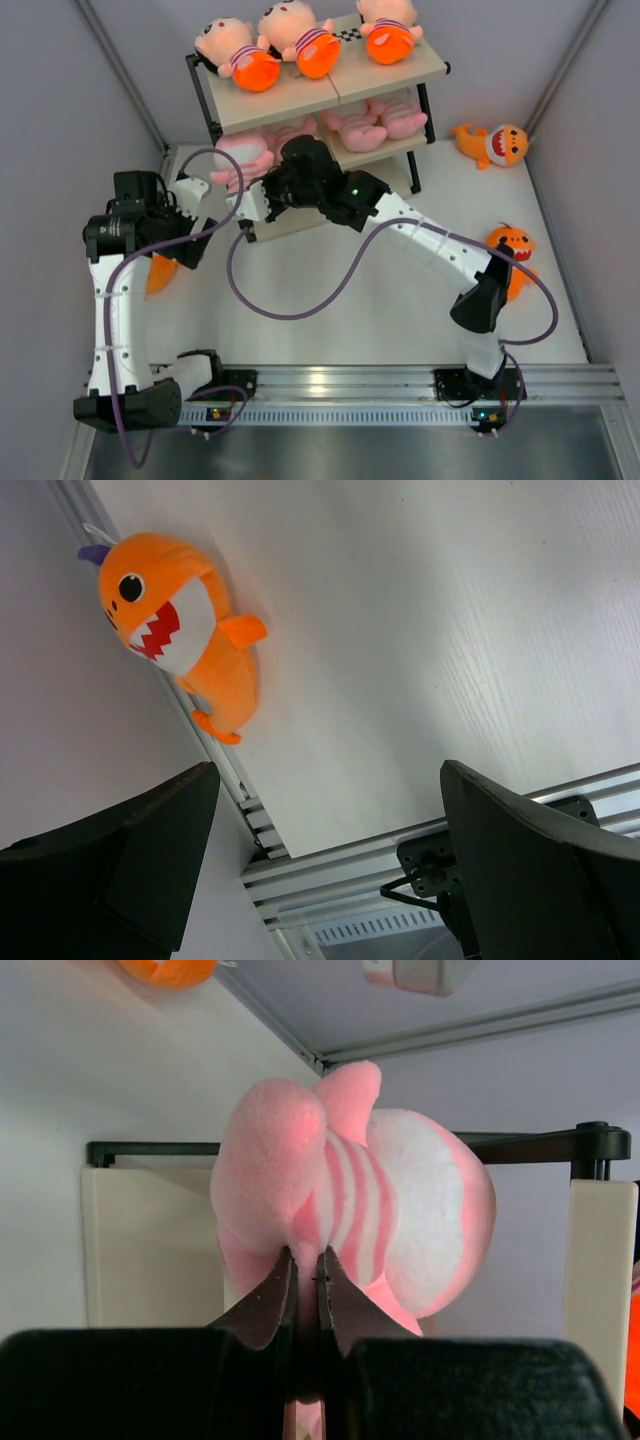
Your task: Place and organize the stuffed toys onto the shelf
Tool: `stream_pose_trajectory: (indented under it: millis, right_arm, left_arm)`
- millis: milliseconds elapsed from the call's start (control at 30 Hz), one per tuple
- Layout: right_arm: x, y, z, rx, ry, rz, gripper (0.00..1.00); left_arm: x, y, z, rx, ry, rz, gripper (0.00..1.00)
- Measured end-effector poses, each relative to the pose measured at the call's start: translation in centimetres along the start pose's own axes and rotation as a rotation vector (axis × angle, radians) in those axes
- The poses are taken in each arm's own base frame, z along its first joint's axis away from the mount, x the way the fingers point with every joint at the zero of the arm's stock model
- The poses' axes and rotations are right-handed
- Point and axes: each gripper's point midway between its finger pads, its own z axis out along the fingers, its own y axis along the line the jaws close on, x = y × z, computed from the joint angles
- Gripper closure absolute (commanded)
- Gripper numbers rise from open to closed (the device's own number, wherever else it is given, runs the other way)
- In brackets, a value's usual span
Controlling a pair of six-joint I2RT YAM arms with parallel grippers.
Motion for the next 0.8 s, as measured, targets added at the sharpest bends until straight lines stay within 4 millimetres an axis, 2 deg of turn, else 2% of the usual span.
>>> stream_pose_trajectory:
  millis: [100, 333, 567, 667, 800]
  right_arm:
    - [0.8, -0.6, 0.6, 0.019, -0.006, 0.015, 1.0]
    - [4.9, -1.6, 2.1, 0.041, 0.021, 0.067, 1.0]
    - [8.4, -1.9, 1.9, 0.057, 0.059, 0.139, 1.0]
    - [9.4, -2.1, 1.7, 0.069, 0.073, 0.156, 1.0]
    - [10.1, -1.4, 1.9, 0.061, 0.088, 0.168, 1.0]
  left_arm:
    - [0.0, 0.0, 0.1, 0.003, 0.0, 0.007, 0.02]
    - [0.2, -0.1, 0.3, 0.009, 0.008, 0.011, 0.02]
    - [0.2, -0.1, 0.3, 0.01, 0.008, 0.017, 0.02]
    - [0.2, -0.2, 0.3, 0.011, 0.007, 0.018, 0.02]
    - [0.1, -0.2, 0.3, 0.015, 0.004, 0.018, 0.03]
